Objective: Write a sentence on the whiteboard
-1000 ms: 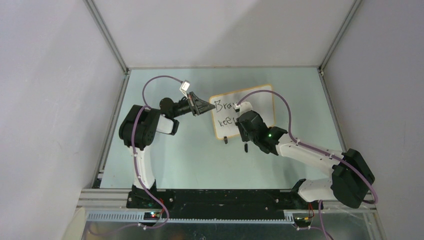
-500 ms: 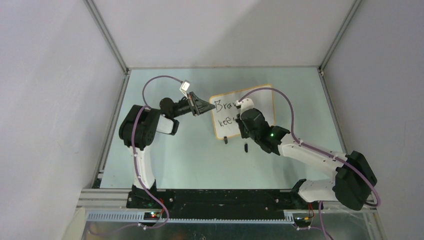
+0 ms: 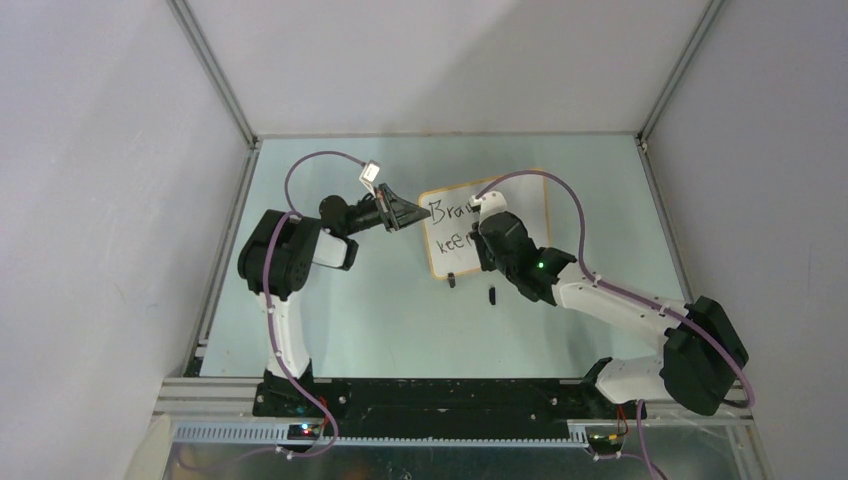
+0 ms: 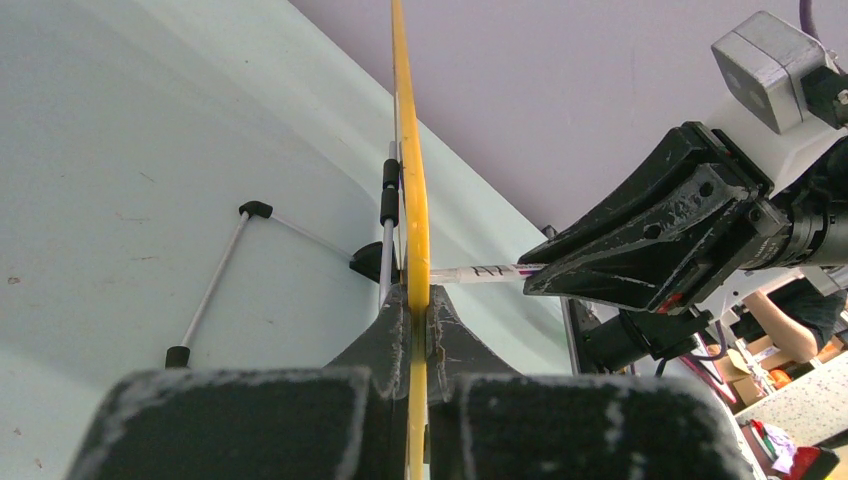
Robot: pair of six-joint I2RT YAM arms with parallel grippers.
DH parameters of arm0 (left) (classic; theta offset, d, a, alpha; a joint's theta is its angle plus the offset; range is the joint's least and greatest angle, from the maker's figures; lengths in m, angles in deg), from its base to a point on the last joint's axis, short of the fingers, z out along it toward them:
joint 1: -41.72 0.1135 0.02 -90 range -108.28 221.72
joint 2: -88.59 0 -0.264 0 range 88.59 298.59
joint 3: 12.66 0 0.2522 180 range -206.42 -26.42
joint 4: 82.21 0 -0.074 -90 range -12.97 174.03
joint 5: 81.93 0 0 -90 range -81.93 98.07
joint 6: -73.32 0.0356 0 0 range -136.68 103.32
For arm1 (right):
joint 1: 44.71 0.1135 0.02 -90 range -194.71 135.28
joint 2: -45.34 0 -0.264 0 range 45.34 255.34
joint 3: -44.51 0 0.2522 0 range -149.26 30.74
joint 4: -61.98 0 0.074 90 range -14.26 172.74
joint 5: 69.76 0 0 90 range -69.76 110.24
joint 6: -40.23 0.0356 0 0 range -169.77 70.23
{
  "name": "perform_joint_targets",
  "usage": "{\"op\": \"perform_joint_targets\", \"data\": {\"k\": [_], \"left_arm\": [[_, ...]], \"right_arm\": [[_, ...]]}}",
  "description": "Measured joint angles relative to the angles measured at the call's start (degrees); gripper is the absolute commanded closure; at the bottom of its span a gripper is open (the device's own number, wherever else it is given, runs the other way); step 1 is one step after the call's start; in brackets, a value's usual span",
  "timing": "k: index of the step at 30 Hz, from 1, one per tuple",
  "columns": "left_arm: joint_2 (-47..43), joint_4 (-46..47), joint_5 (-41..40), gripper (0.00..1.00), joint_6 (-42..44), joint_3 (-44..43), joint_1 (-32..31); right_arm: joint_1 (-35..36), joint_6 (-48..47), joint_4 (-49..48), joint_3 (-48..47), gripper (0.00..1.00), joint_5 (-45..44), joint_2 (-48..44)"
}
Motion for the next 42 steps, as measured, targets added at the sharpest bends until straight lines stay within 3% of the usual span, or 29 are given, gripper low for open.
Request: {"op": "perform_joint_targets", "data": {"k": [42], "left_arm": [[0.0,-0.04,-0.02,1.0,0.04,0.0,0.02]], "right_arm": [[0.09,1.6,1.29,0.9,1.0,0.02,0.11]]}}
